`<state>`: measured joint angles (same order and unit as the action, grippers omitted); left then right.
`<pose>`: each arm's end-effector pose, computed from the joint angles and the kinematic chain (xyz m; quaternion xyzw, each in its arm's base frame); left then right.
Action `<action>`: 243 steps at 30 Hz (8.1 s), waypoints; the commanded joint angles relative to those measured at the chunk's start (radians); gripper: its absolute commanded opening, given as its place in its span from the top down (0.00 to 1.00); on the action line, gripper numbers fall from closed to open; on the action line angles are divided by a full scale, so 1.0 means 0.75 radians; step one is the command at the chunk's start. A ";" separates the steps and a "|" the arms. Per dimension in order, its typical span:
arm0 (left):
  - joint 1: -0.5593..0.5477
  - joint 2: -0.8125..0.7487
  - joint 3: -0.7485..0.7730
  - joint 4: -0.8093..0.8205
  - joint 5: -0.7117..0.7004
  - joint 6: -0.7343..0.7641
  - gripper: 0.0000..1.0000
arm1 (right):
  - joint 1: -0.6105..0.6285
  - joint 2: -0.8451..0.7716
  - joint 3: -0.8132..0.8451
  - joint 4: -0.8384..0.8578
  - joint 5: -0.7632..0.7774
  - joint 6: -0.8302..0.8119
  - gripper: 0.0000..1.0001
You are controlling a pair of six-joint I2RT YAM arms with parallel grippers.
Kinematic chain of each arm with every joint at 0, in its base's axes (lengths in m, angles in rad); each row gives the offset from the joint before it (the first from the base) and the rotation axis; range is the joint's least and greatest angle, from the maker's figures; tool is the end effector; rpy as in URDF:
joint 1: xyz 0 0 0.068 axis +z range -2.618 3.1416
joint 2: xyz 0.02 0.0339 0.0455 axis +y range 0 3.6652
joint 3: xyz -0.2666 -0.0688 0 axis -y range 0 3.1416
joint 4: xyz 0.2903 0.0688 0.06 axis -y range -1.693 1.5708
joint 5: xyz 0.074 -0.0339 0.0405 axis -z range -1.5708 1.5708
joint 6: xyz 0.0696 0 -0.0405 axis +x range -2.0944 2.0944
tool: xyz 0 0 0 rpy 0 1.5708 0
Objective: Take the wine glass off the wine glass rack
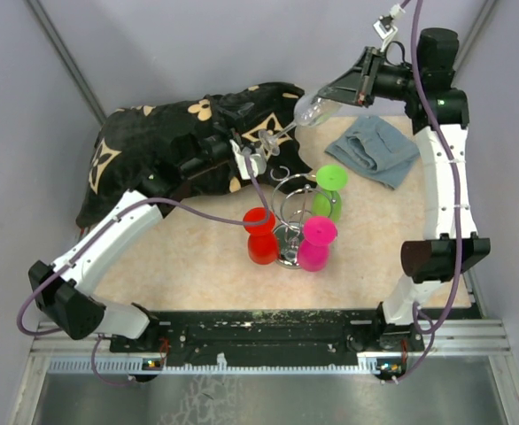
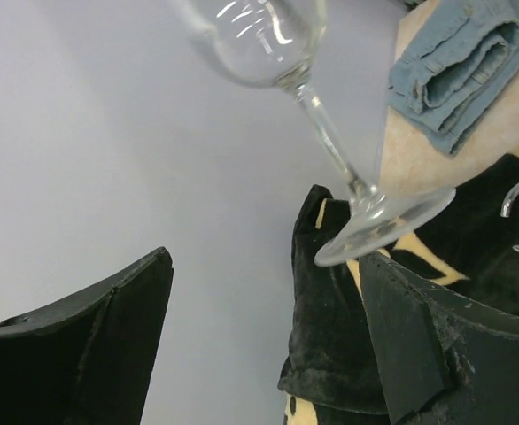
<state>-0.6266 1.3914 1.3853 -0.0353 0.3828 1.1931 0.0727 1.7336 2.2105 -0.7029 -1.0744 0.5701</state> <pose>0.3100 -0.2565 0.4283 0.6401 0.3309 0.0582 0.6910 0.3925 0.0899 0.5391 -0.1435 0.7299 0.5489 0.3813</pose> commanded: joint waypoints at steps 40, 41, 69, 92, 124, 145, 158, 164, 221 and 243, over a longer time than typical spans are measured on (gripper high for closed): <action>0.646 0.421 0.797 -0.815 0.384 -1.656 0.00 | -0.553 -0.369 -0.186 -0.186 0.415 -0.212 1.00; 0.652 0.402 0.778 -0.790 0.386 -1.655 0.00 | -0.578 -0.380 -0.187 -0.204 0.439 -0.226 1.00; 0.654 0.399 0.896 -1.194 0.167 -1.412 0.00 | -0.617 -0.643 -1.097 -0.040 1.348 -0.519 1.00; 0.661 0.427 0.874 -1.271 0.196 -1.388 0.00 | -0.584 -0.563 -1.496 0.391 1.417 -0.665 1.00; 0.661 0.324 0.693 -1.226 0.217 -1.415 0.00 | -0.580 -0.764 -1.206 0.089 1.288 -0.538 0.29; 0.613 0.260 0.252 -1.358 1.164 -1.727 0.17 | -0.557 -0.875 -0.982 -0.142 1.100 -0.372 0.31; 0.410 0.192 0.057 -1.150 1.174 -1.931 0.26 | -0.555 -0.879 -0.996 -0.153 1.083 -0.406 0.31; 0.394 0.198 0.018 -1.145 1.184 -1.945 0.31 | -0.554 -0.893 -1.015 -0.155 1.081 -0.413 0.31; 0.298 0.213 -0.140 -1.071 1.199 -2.021 0.53 | -0.555 -0.917 -1.053 -0.148 1.080 -0.429 0.32; 0.299 0.285 -0.066 -1.019 1.219 -2.077 0.59 | -0.555 -0.939 -1.056 -0.166 1.082 -0.445 0.32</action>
<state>-0.3977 1.5860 1.2976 -0.8196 1.2739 -0.3565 -0.3496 1.0592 1.4200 -0.8394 -0.2565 0.2539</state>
